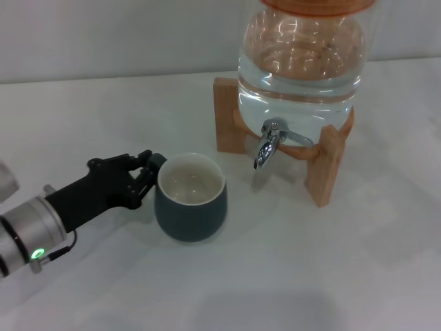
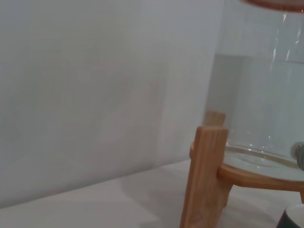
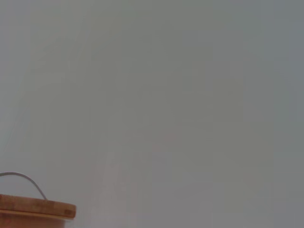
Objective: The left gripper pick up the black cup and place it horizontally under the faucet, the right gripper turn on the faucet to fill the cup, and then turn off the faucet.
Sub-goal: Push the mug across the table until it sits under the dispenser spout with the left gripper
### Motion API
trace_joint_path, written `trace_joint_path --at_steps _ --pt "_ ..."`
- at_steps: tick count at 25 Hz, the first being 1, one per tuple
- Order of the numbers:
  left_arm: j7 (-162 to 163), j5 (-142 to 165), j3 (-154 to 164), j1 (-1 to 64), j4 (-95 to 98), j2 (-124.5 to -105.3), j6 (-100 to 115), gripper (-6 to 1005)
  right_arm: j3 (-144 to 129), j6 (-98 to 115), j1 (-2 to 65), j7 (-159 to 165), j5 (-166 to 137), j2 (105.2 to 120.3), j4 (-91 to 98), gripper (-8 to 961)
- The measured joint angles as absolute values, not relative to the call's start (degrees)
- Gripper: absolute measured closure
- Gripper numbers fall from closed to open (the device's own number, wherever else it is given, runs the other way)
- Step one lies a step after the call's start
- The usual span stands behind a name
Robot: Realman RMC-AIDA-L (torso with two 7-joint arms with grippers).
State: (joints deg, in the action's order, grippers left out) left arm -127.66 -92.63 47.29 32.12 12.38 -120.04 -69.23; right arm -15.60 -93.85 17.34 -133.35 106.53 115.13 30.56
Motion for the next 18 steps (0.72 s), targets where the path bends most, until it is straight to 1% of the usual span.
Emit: trace_joint_path --at_steps 14,18 --pt "-132.18 -93.31 47.19 40.94 1.82 -120.51 -63.42 805 -16.17 -94.65 16.83 -133.33 106.4 115.13 30.49 142" --pt "-132.41 -93.43 46.95 41.78 1.31 -120.61 -63.01 806 -16.17 -94.7 16.81 -133.33 106.37 115.13 30.5 142"
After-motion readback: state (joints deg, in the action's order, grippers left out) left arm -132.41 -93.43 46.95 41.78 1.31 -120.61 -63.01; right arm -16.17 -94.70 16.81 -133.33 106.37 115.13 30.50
